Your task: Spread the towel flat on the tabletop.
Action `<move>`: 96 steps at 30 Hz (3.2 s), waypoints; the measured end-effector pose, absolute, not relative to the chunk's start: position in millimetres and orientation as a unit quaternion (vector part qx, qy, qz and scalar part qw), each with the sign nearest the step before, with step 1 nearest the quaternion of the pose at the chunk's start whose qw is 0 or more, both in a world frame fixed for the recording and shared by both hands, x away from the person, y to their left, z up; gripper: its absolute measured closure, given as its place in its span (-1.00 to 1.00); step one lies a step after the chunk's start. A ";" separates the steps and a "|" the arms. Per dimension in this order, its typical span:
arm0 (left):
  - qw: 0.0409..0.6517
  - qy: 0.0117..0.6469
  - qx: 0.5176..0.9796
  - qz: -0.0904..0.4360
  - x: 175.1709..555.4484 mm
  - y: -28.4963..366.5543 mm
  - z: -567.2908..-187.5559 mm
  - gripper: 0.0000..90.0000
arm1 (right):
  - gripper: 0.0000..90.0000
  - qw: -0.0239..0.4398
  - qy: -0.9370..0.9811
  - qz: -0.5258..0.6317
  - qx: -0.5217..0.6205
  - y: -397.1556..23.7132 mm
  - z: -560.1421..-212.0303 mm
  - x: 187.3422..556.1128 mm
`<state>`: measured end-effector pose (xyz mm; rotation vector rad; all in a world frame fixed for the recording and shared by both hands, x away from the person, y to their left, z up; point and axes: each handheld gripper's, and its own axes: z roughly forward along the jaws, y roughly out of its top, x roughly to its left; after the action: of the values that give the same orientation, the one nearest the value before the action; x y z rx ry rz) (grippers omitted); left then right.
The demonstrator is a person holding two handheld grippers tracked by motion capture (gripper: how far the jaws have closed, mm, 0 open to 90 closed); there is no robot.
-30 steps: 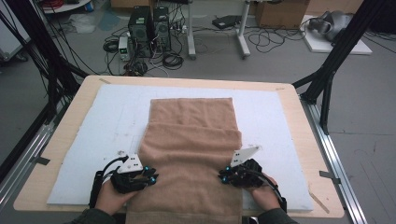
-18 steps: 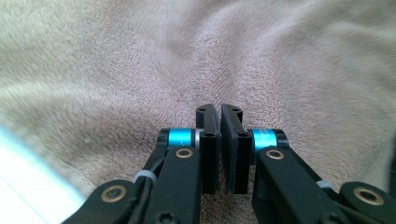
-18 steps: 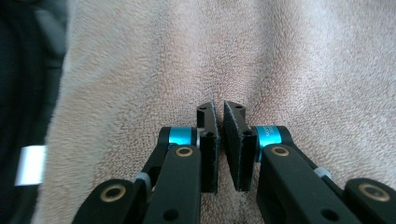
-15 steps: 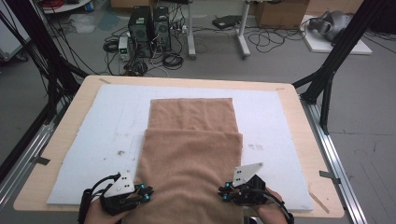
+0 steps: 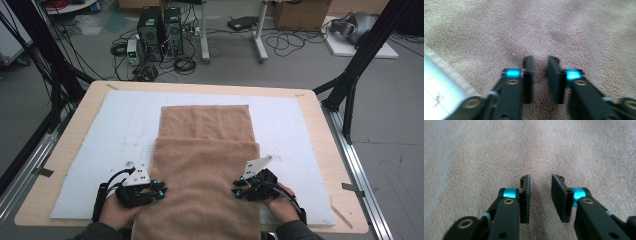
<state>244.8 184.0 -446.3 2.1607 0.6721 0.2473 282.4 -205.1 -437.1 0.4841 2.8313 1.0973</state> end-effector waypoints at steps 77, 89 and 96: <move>0.443 0.265 0.850 0.105 187.4 200.9 -437.4 0.54 | 0.79 0.002 0.915 0.382 0.129 -218.0 -429.6 242.8; 0.472 0.292 0.824 0.114 235.3 203.0 -416.6 0.08 | -0.05 0.052 0.877 0.429 0.211 -238.5 -415.7 278.3; 0.483 0.296 0.814 0.130 261.1 201.2 -402.7 -0.08 | -0.27 0.077 0.865 0.431 0.246 -241.0 -409.1 299.3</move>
<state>261.1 201.2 -402.7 1.9823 0.7200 0.3163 299.3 -241.0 -409.1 0.7373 2.5916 1.2910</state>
